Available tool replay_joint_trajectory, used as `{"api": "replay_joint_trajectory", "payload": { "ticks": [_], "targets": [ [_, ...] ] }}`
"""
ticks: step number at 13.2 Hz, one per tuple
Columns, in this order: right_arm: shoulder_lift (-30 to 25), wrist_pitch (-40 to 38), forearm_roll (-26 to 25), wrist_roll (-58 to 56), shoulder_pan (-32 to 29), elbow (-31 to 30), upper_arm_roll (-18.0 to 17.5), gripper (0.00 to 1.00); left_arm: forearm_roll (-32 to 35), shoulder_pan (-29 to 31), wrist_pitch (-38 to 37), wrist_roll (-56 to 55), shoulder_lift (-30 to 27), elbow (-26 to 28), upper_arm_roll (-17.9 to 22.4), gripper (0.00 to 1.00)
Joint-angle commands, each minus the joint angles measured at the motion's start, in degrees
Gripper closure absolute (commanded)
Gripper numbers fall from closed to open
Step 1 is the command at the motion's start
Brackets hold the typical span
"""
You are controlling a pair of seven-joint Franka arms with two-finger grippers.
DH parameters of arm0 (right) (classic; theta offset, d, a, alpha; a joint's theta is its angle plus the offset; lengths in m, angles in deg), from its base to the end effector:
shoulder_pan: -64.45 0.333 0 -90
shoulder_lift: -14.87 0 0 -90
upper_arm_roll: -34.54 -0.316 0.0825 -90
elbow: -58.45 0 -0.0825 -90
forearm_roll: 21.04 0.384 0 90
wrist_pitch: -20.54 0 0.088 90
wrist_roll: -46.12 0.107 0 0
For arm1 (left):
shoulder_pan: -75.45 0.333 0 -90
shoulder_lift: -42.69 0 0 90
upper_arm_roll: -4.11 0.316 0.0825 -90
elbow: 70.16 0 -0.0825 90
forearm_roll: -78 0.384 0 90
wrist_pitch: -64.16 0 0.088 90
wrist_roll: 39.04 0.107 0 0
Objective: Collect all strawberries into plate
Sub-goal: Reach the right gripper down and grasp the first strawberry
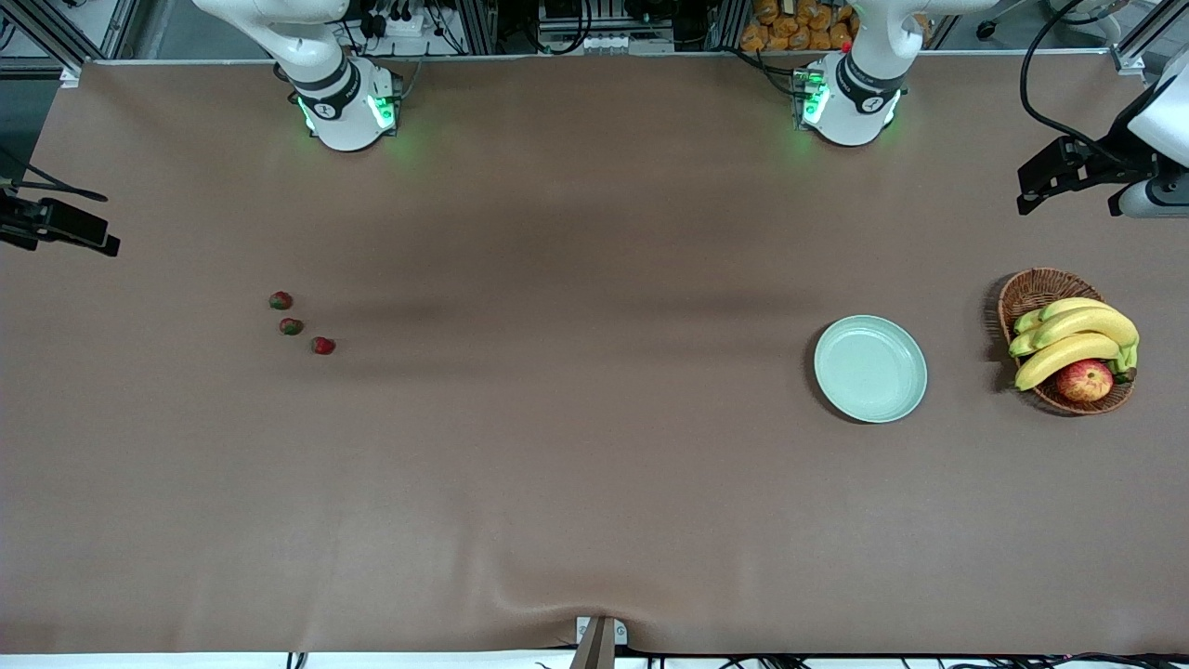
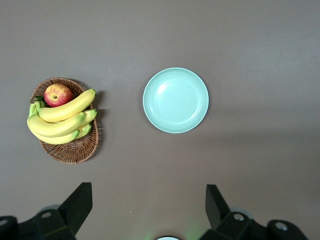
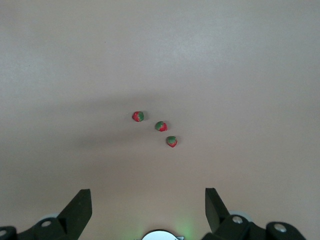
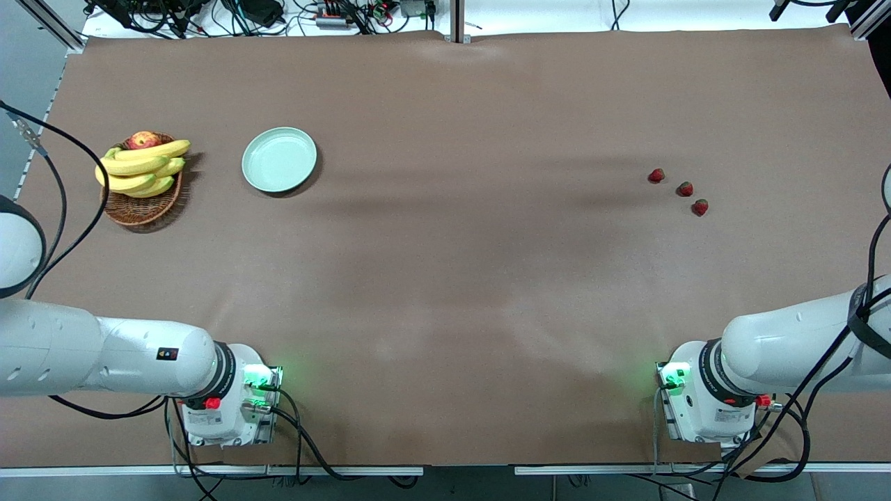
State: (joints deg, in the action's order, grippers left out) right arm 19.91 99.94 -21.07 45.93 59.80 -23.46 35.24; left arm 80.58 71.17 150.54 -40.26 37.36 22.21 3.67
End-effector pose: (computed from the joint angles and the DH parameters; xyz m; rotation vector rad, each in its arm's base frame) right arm 0.5598 -0.0521 0.6257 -3.1268 0.1410 0.2064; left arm 0.5174 -0.0379 0.6496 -3.0940 0.0905 0.0141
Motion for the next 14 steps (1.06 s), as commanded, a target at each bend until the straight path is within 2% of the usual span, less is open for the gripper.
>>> {"api": "replay_joint_trajectory", "payload": {
  "ticks": [1, 5, 8, 11, 14],
  "targets": [
    [0.0, -0.6, 0.9, 0.3, -0.1, 0.5, -0.1, 0.0, -1.2, -0.5, -0.8, -0.5, -1.2, 0.8, 0.4, 0.0],
    [0.3, -0.2, 0.9, 0.3, -0.1, 0.4, -0.1, 0.0, -2.4, -0.4, -1.3, 0.1, 0.1, -1.0, 0.4, 0.0],
    [4.0, 3.7, 0.9, 0.3, 0.2, -2.3, -0.1, 0.0, -4.2, 0.0, -1.0, 0.0, 1.1, -0.7, 0.4, 0.0],
    [11.6, 14.6, 0.9, 0.2, 0.3, -7.5, -0.1, 0.0, -4.2, 0.1, -0.9, 0.0, 1.2, -0.6, 0.4, 0.0],
    [16.3, 28.9, 2.5, 0.3, 2.4, -17.8, -0.2, 0.0, -4.2, 0.1, 0.2, 0.0, 1.8, -0.6, 0.4, 0.0]
  ]
}}
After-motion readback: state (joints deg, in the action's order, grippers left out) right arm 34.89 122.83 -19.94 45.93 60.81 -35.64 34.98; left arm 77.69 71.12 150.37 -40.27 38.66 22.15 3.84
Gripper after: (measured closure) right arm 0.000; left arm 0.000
